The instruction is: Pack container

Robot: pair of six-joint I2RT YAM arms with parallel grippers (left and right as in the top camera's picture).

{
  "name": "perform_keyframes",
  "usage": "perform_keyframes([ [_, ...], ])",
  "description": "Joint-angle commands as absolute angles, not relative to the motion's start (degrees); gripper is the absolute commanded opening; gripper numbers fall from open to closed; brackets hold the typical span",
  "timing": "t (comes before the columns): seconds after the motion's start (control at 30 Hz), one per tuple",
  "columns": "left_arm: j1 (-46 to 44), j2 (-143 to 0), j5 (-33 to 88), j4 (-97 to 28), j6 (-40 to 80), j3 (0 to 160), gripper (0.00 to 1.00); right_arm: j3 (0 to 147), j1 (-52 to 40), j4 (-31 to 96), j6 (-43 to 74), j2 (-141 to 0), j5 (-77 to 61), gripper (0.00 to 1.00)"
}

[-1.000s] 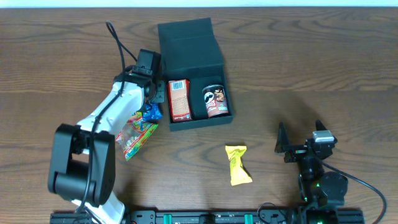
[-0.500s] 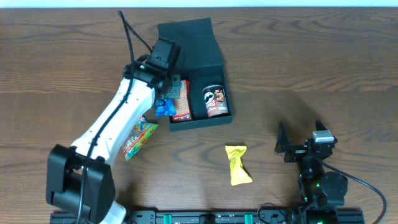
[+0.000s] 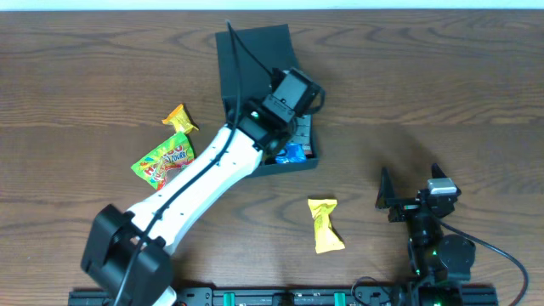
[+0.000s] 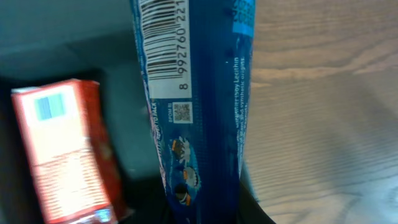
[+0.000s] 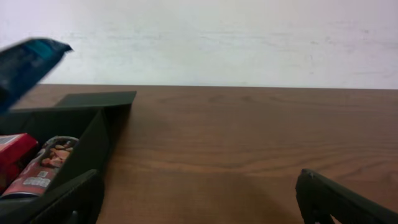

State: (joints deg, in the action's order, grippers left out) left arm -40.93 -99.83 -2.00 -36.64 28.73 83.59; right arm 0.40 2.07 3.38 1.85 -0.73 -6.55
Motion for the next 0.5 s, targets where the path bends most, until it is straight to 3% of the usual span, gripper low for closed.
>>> perform_keyframes([
  [0.0, -41.1, -103.3, 1.3, -34.5, 32.4, 85.0, 0.11, 0.3, 2.9, 3.7, 1.2, -0.6, -6.4, 0.99],
  [0.47, -41.3, -111.7, 5.7, -27.2, 37.6, 85.0, 0.11, 0.3, 2.9, 3.7, 1.2, -0.6, -6.4, 0.99],
])
